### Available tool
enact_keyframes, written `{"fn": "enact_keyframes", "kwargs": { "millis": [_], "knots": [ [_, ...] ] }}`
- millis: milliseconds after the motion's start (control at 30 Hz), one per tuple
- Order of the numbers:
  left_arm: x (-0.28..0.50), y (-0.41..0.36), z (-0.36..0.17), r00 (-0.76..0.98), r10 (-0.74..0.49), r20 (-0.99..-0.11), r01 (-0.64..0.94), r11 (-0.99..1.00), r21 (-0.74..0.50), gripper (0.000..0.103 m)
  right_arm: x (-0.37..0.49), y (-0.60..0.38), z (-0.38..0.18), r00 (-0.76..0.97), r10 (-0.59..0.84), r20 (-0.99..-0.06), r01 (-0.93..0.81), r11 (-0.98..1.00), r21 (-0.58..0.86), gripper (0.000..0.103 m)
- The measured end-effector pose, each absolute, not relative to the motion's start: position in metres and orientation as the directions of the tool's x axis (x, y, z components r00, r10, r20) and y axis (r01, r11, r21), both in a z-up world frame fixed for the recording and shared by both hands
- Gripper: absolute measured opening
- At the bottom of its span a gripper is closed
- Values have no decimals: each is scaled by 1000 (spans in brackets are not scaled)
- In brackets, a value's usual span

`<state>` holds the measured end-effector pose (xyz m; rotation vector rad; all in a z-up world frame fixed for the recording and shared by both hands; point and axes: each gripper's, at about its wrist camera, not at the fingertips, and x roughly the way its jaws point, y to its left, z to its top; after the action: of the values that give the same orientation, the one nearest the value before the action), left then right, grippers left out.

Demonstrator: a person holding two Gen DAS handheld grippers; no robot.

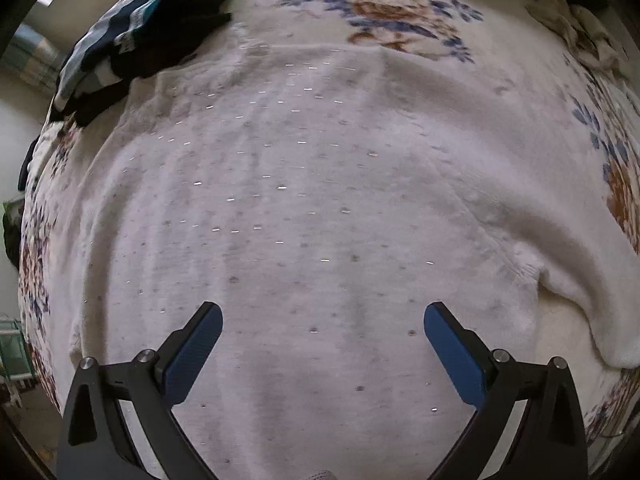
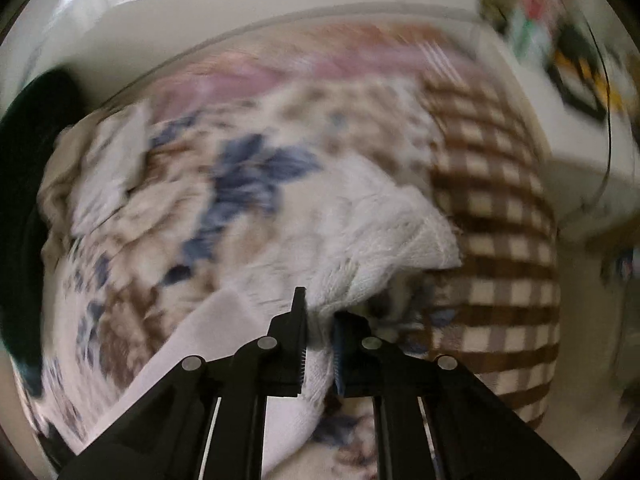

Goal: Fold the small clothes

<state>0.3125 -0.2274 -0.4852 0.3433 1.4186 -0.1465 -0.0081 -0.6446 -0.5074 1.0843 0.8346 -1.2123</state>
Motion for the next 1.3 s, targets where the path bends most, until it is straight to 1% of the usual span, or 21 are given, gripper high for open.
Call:
{"fn": "enact_keyframes", "kwargs": {
  "millis": [133, 267, 367, 467, 600, 667, 700, 867, 967, 1067, 1167, 1300],
  "knots": [
    [327, -196, -480, 146, 111, -983, 251, 957, 145, 103, 33, -621, -460, 237, -358, -903, 966, 186, 180, 11],
    [348, -145, -471, 153, 122, -981, 167, 975, 147, 103, 73, -571, -411, 330, -371, -868, 916, 347, 200, 10],
    [361, -103, -472, 163, 137, -977, 109, 982, 156, 103, 116, -521, -384, 413, -343, -844, 855, 466, 229, 10],
    [369, -51, -472, 165, 160, -973, 37, 985, 168, 103, 171, -459, -370, 489, -273, -828, 760, 600, 251, 10],
    [382, 18, -476, 158, 200, -967, -65, 979, 192, 103, 239, -364, -380, 526, -163, -835, 626, 738, 251, 10],
    [385, 61, -478, 150, 226, -962, -126, 970, 208, 103, 271, -311, -392, 531, -117, -840, 546, 805, 233, 10],
    [383, 70, -477, 148, 233, -961, -145, 967, 212, 103, 286, -282, -399, 532, -95, -841, 503, 835, 224, 10],
    [385, 159, -477, 140, 295, -945, -262, 932, 252, 103, 341, -135, -449, 503, -8, -864, 255, 957, 140, 10],
    [380, 194, -477, 126, 309, -943, -310, 915, 259, 103, 354, -58, -477, 481, 15, -877, 117, 990, 81, 10],
    [374, 223, -474, 115, 311, -944, -349, 902, 254, 103, 352, -1, -495, 460, 27, -888, 27, 999, 44, 10],
    [369, 246, -475, 107, 307, -946, -380, 891, 246, 103, 347, 36, -506, 433, 38, -901, -32, 999, 26, 10],
    [361, 269, -480, 83, 292, -953, -414, 880, 234, 103, 336, 75, -523, 392, 4, -920, -104, 994, -40, 11]
  ]
}}
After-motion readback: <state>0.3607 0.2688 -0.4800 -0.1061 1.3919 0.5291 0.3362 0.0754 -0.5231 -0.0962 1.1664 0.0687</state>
